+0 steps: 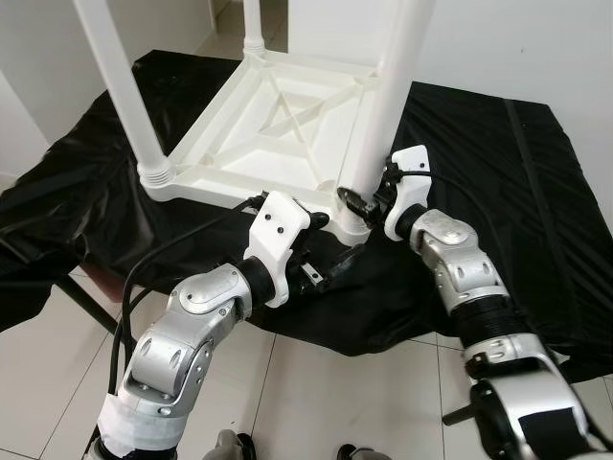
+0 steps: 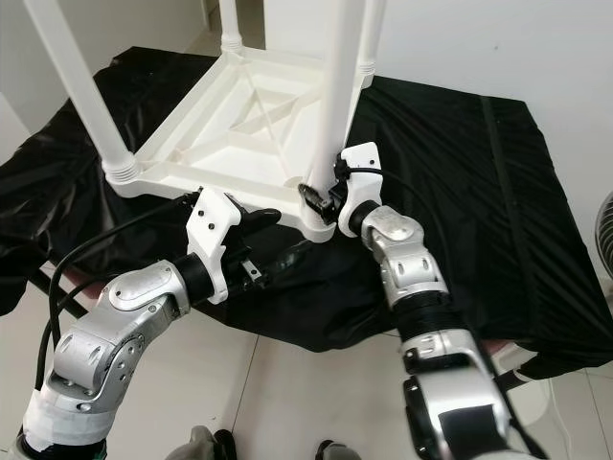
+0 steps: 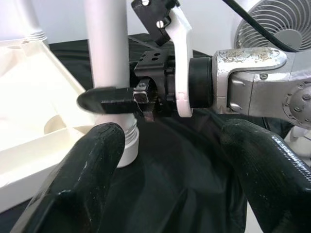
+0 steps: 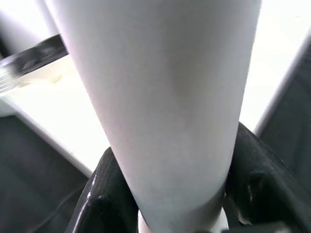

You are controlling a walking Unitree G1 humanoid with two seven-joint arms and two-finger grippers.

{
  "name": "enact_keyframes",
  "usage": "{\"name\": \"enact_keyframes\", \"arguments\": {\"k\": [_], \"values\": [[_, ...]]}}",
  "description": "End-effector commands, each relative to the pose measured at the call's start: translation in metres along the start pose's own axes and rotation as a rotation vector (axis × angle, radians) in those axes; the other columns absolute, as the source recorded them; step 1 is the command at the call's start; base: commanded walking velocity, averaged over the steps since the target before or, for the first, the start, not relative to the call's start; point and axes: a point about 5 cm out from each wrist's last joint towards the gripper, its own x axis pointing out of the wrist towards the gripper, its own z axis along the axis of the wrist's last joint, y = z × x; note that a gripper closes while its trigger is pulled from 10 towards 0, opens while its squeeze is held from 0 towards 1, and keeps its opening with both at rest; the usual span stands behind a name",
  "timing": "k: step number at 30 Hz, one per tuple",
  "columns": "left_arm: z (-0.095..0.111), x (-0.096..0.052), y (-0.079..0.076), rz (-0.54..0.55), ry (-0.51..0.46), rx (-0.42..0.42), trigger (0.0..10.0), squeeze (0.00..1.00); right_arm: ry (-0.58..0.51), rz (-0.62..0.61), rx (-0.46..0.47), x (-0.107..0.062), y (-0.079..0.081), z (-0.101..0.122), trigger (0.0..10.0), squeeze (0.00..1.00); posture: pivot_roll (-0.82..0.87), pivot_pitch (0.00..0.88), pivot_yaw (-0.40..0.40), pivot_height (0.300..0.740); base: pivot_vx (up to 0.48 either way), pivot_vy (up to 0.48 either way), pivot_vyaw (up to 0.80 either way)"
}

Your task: Building children table

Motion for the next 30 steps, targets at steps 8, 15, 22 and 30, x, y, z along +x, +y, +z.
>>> {"name": "enact_keyframes", "arguments": {"k": [8,15,22,30], "values": [[-0.004,0.000,0.001,0.053,0.010,-0.004,10.0,0.00,0.084,-0.374,0.094,-0.019,0.000,-0.017,0.0,0.00,-0.06,0.147,0.016,0.740,0.000,0.000,0.00],[-0.004,-0.001,0.003,0.063,0.014,0.000,10.0,0.00,0.055,-0.226,0.096,-0.010,0.032,-0.005,10.0,0.00,-0.06,0.142,0.018,0.740,0.000,0.000,0.00],[-0.006,-0.003,0.003,0.071,0.017,0.000,10.0,0.00,-0.060,-0.111,0.049,-0.017,0.033,0.011,10.0,1.00,-0.06,0.136,0.013,0.740,0.000,0.000,0.00],[-0.005,-0.003,0.003,0.070,0.015,-0.001,10.0,0.00,-0.184,0.340,0.016,-0.025,0.040,0.032,10.0,0.00,-0.06,0.140,0.016,0.740,0.000,0.000,0.00]]}}
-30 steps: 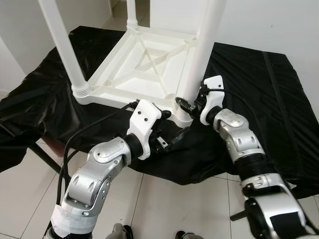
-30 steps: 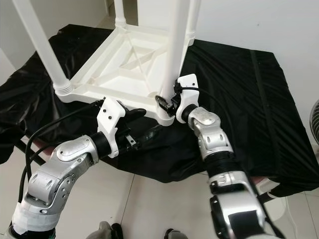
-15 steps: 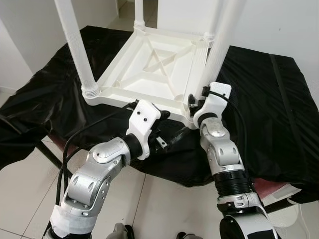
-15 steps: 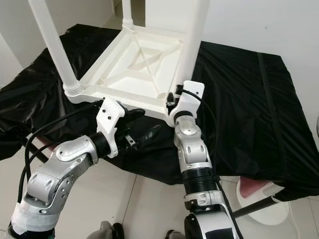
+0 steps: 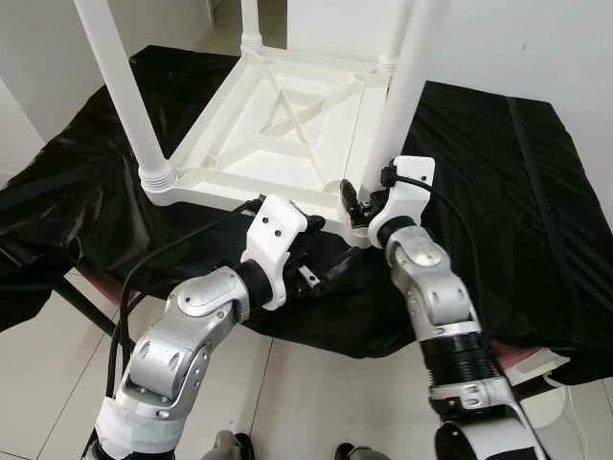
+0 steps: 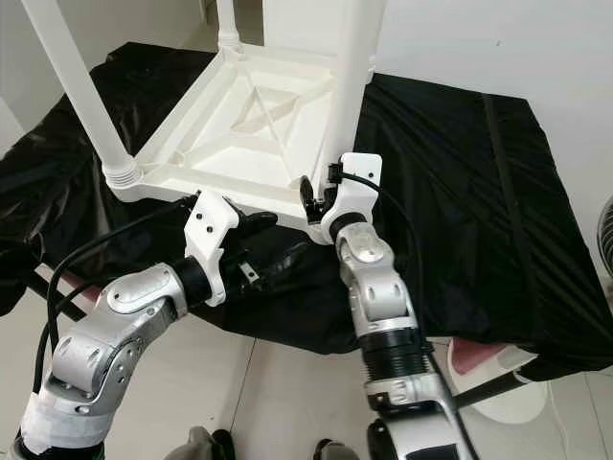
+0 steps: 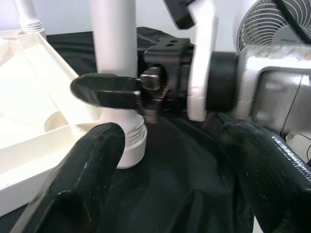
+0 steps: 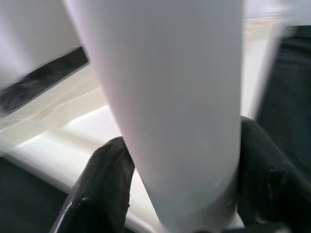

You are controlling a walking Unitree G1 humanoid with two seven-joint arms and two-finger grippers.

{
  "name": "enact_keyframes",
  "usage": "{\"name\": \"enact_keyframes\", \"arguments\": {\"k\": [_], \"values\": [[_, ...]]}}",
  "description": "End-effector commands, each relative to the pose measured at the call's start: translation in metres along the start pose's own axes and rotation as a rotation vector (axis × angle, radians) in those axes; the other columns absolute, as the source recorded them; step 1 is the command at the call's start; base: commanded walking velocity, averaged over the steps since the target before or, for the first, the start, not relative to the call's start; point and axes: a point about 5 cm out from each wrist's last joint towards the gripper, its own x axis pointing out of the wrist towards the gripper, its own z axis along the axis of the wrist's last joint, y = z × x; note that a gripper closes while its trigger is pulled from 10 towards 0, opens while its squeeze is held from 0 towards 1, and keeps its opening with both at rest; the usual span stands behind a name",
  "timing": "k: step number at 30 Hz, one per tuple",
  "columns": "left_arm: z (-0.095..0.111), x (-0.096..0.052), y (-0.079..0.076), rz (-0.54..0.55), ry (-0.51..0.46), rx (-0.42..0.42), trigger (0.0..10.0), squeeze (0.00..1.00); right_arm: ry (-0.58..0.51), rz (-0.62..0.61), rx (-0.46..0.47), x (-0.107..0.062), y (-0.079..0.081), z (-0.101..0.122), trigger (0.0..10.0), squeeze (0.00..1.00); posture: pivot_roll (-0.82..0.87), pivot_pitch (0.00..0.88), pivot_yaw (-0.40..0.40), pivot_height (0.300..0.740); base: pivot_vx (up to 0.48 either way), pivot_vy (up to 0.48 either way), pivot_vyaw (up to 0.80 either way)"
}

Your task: Building children table

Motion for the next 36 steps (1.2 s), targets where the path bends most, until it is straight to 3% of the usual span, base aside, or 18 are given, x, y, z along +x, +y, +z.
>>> {"name": "enact_keyframes", "arguments": {"k": [1,2,3,6,8,10,14,21,22,27,36], "values": [[-0.002,-0.001,0.003,0.060,0.004,0.002,10.0,0.00,-0.069,0.287,-0.026,0.000,0.012,0.013,10.0,0.00,-0.06,0.146,0.020,0.740,0.000,0.000,0.00],[-0.002,-0.001,0.003,0.060,0.004,0.002,10.0,0.00,-0.069,0.287,-0.026,0.000,0.012,0.013,10.0,0.00,-0.06,0.146,0.020,0.740,0.000,0.000,0.00],[-0.001,-0.001,0.003,0.057,0.004,0.001,10.0,0.00,-0.026,0.401,-0.034,0.001,0.003,0.011,10.0,0.00,-0.06,0.153,0.027,0.740,0.000,0.000,0.00],[-0.001,-0.001,0.003,0.055,0.004,0.000,10.0,0.00,0.023,0.494,-0.040,0.003,-0.003,0.009,10.0,0.00,-0.06,0.156,0.028,0.740,0.000,0.000,0.00],[-0.001,-0.001,0.003,0.055,0.004,0.000,10.0,0.00,0.023,0.494,-0.040,0.003,-0.003,0.009,10.0,0.00,-0.06,0.156,0.028,0.740,0.000,0.000,0.00],[-0.001,-0.002,0.003,0.055,0.007,0.001,10.0,0.00,0.054,0.616,-0.041,0.003,-0.002,0.008,10.0,0.00,-0.05,0.156,0.030,0.740,0.000,0.000,0.00],[-0.001,-0.003,0.004,0.063,0.010,0.004,10.0,0.00,0.109,0.699,-0.089,0.009,0.003,-0.001,10.0,0.00,-0.04,0.157,0.027,0.740,0.000,0.000,0.00],[-0.001,-0.007,0.004,0.074,0.016,0.003,10.0,0.00,0.170,0.724,-0.176,0.017,0.009,-0.014,9.8,0.00,-0.03,0.159,0.021,0.740,0.000,0.000,0.00],[-0.001,-0.009,0.004,0.078,0.019,0.002,10.0,0.00,0.181,0.709,-0.179,0.019,0.009,-0.017,0.0,0.00,-0.02,0.161,0.018,0.740,0.000,0.000,0.00],[-0.002,-0.013,0.004,0.090,0.026,-0.002,10.0,0.00,0.197,0.654,-0.159,0.023,0.005,-0.022,0.0,0.00,-0.02,0.161,0.017,0.740,0.000,0.000,0.00],[-0.006,-0.017,0.007,0.116,0.045,-0.004,10.0,0.00,0.201,0.387,-0.065,0.026,-0.011,-0.027,0.0,0.00,-0.03,0.165,0.017,0.740,0.000,0.000,0.00]]}}
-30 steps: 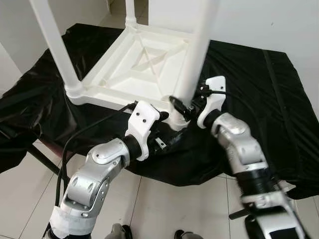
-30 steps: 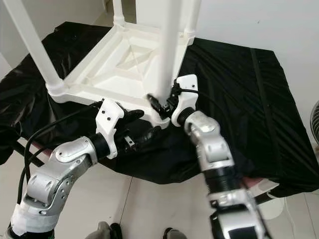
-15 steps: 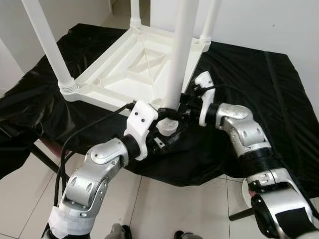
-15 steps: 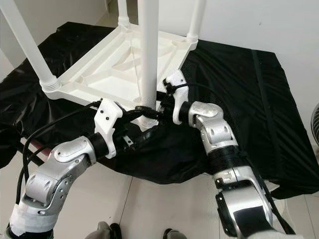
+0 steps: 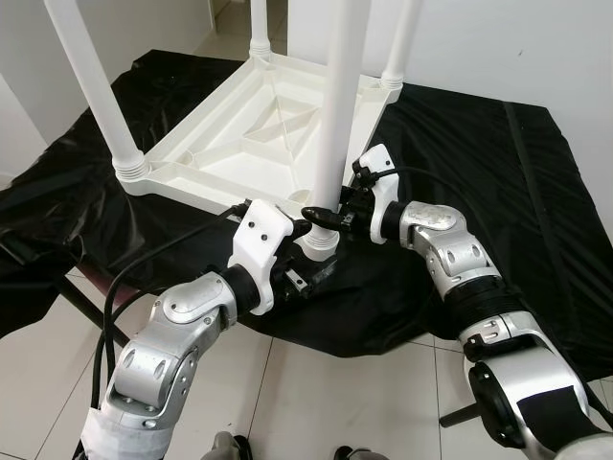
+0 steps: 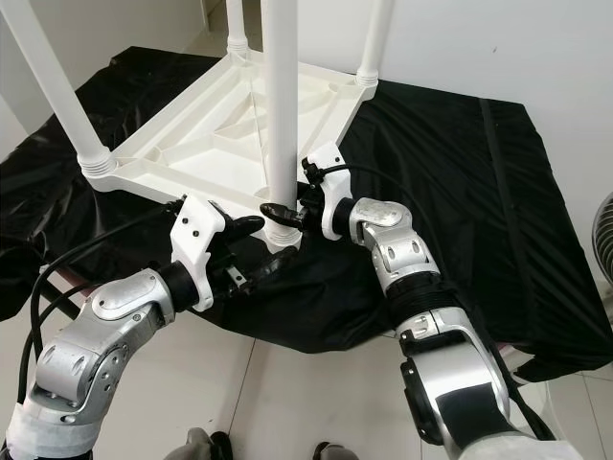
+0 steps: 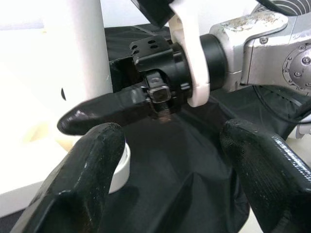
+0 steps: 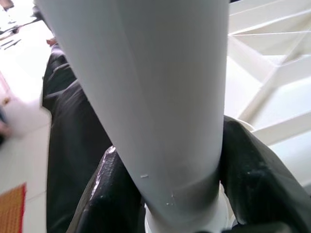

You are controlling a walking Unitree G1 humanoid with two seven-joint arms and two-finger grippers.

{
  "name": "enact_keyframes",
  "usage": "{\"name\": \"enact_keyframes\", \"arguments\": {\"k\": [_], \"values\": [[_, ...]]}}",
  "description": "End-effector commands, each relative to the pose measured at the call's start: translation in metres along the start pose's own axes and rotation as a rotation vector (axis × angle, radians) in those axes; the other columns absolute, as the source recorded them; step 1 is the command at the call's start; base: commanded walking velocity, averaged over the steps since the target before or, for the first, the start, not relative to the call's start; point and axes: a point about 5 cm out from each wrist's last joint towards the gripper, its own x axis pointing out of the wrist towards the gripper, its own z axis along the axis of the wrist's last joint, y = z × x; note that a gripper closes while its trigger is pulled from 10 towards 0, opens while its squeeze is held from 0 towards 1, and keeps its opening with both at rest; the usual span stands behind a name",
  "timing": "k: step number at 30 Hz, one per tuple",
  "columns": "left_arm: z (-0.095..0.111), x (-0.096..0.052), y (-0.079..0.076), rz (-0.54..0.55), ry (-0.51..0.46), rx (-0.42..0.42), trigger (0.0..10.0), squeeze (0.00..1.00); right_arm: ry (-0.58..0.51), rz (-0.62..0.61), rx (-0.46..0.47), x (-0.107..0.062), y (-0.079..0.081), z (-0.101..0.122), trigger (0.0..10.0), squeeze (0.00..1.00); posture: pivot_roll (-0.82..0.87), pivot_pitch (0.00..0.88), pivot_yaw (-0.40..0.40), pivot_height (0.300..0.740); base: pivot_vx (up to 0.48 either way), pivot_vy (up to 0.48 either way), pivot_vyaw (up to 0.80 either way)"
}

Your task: Building children table

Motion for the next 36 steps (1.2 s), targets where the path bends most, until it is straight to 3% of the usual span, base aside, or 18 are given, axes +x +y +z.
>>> {"name": "enact_keyframes", "arguments": {"k": [1,2,5,9,12,13,14,17,20,24,25,26,27,28,32,33,35,36], "values": [[-0.002,-0.003,0.005,0.088,0.016,0.000,10.0,0.00,0.073,-0.130,0.052,-0.008,-0.008,-0.019,0.0,0.00,-0.03,0.166,0.016,0.740,0.000,0.000,0.00],[-0.007,-0.006,0.009,0.118,0.049,0.008,10.0,0.00,0.088,-0.279,0.084,-0.012,-0.011,-0.025,0.0,0.00,-0.03,0.168,0.020,0.740,0.000,0.000,0.00],[-0.016,-0.015,0.017,0.164,0.117,0.038,10.0,0.00,0.113,-0.549,0.130,-0.024,-0.015,-0.034,0.0,0.00,-0.03,0.171,0.022,0.740,0.000,0.000,0.00],[-0.018,-0.019,0.022,0.198,0.130,0.042,10.0,0.00,0.093,-0.680,0.171,-0.027,-0.010,-0.035,0.0,0.00,-0.04,0.172,0.024,0.740,0.000,0.000,0.00],[-0.018,-0.020,0.023,0.203,0.131,0.042,10.0,0.00,0.088,-0.713,0.198,-0.027,-0.006,-0.036,0.0,0.00,-0.04,0.172,0.023,0.740,0.000,0.000,0.00],[-0.017,-0.022,0.025,0.209,0.132,0.045,10.0,0.00,0.052,-0.842,0.236,-0.030,-0.002,-0.035,0.0,0.00,-0.04,0.174,0.024,0.740,0.000,0.000,0.00],[-0.017,-0.022,0.025,0.210,0.132,0.046,10.0,0.00,0.040,-0.885,0.276,-0.030,0.002,-0.035,0.0,0.00,-0.04,0.174,0.024,0.740,0.000,0.000,0.00],[-0.016,-0.024,0.027,0.212,0.130,0.048,10.0,0.00,0.012,-0.975,0.337,-0.028,0.011,-0.031,0.0,0.00,-0.04,0.176,0.025,0.740,0.000,0.000,0.00],[-0.014,-0.024,0.028,0.213,0.126,0.052,10.0,0.00,-0.002,-0.966,0.390,-0.019,0.022,-0.026,0.0,0.00,-0.04,0.176,0.025,0.740,0.000,0.000,0.00],[-0.013,-0.024,0.027,0.211,0.124,0.054,10.0,0.00,-0.021,-0.941,0.347,-0.016,0.024,-0.019,0.0,0.00,-0.04,0.177,0.023,0.740,0.000,0.000,0.00],[-0.013,-0.024,0.026,0.208,0.122,0.053,10.0,0.00,-0.039,-0.810,0.328,-0.009,0.027,-0.013,10.0,0.00,-0.04,0.177,0.020,0.740,0.000,0.000,0.00],[-0.013,-0.024,0.026,0.208,0.122,0.053,10.0,0.00,-0.039,-0.810,0.328,-0.009,0.027,-0.013,10.0,0.00,-0.04,0.177,0.020,0.740,0.000,0.000,0.00],[-0.013,-0.024,0.026,0.206,0.122,0.052,10.0,0.00,-0.057,-0.761,0.325,-0.007,0.027,-0.010,10.0,0.04,-0.04,0.177,0.020,0.740,0.000,0.000,0.00],[-0.014,-0.024,0.025,0.205,0.121,0.050,10.0,0.00,-0.073,-0.690,0.327,-0.005,0.029,-0.007,10.0,1.00,-0.04,0.177,0.020,0.740,0.000,0.000,0.00],[-0.014,-0.024,0.024,0.202,0.120,0.047,10.0,0.00,-0.090,-0.644,0.288,-0.007,0.026,-0.004,10.0,1.00,-0.04,0.176,0.018,0.740,0.000,0.000,0.00],[-0.014,-0.024,0.024,0.202,0.120,0.046,10.0,0.00,-0.106,-0.600,0.263,-0.007,0.024,0.000,10.0,0.00,-0.04,0.176,0.017,0.740,0.000,0.000,0.00],[-0.014,-0.024,0.024,0.201,0.119,0.046,10.0,0.00,-0.117,-0.568,0.248,-0.008,0.024,0.003,10.0,0.00,-0.04,0.176,0.017,0.740,0.000,0.000,0.00],[-0.014,-0.024,0.024,0.201,0.117,0.044,10.0,0.00,-0.135,-0.418,0.179,-0.008,0.023,0.009,10.0,0.00,-0.04,0.176,0.017,0.740,0.000,0.000,0.00]]}}
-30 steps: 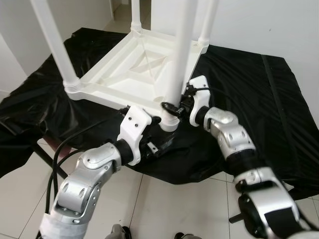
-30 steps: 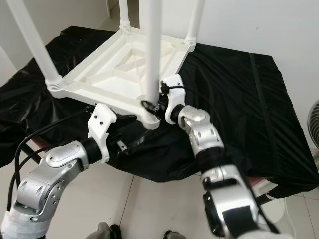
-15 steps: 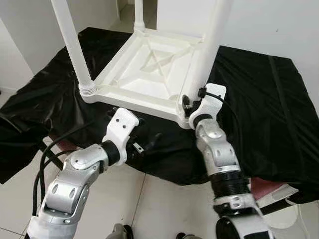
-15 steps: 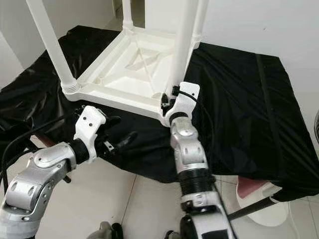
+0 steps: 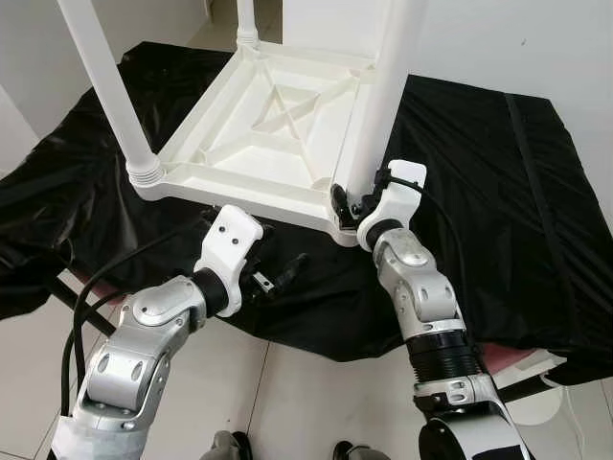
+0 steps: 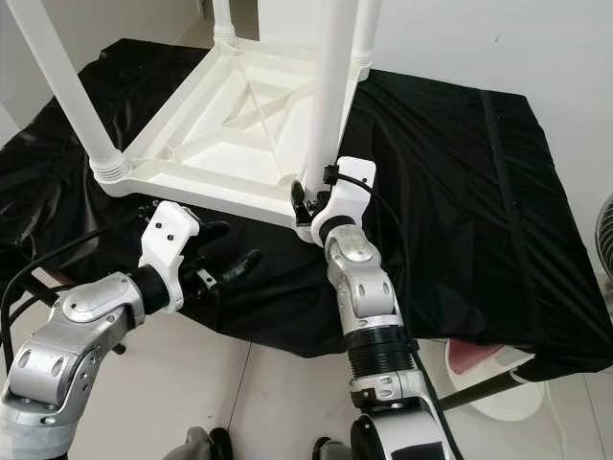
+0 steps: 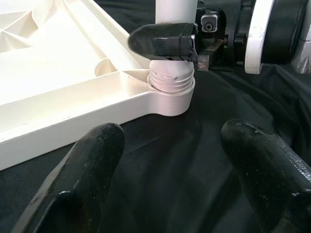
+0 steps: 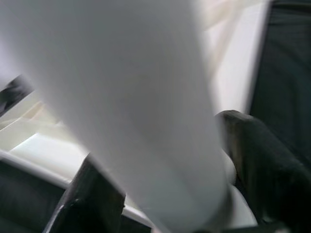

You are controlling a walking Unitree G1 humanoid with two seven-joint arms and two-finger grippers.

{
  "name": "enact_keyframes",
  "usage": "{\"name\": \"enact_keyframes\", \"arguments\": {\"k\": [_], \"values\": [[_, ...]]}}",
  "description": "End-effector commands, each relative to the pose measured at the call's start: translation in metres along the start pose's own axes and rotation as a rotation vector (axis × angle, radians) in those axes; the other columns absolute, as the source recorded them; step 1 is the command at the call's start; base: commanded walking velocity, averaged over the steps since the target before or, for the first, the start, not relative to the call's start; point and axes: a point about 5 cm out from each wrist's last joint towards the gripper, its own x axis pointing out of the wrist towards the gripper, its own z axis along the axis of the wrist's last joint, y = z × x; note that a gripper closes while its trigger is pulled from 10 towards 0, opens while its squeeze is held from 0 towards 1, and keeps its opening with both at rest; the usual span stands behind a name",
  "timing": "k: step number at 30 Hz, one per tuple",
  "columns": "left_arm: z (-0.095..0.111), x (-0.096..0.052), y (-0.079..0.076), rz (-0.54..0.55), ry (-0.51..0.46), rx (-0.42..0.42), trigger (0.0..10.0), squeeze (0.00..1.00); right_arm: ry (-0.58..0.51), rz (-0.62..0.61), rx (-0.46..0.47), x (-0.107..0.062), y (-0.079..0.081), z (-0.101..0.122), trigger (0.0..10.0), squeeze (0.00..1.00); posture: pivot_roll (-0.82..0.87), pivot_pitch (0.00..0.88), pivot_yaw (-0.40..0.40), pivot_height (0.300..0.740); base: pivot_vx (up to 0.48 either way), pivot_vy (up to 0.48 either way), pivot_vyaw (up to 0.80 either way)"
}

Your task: Building children table

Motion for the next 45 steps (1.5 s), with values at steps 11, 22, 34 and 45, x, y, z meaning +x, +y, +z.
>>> {"name": "enact_keyframes", "arguments": {"k": [11,22,34,45], "values": [[-0.001,-0.002,0.001,0.069,0.005,-0.010,10.0,0.00,0.068,0.440,-0.196,0.008,-0.012,0.005,10.0,0.00,-0.03,0.177,0.017,0.740,0.000,0.000,0.00],[0.000,-0.004,-0.001,0.061,0.004,-0.014,10.0,0.00,0.190,0.684,-0.237,0.018,-0.022,-0.008,10.0,0.00,-0.01,0.181,0.025,0.740,0.000,0.000,0.00],[0.000,-0.004,-0.002,0.059,0.005,-0.019,10.0,0.00,0.177,0.611,-0.183,0.022,-0.031,-0.013,0.0,0.00,-0.02,0.185,0.025,0.740,0.000,0.000,0.00],[0.000,-0.004,-0.003,0.055,0.003,-0.023,10.0,0.00,0.188,0.317,-0.167,0.021,-0.039,-0.026,0.0,0.00,-0.02,0.190,0.024,0.740,0.000,0.000,0.00]]}}
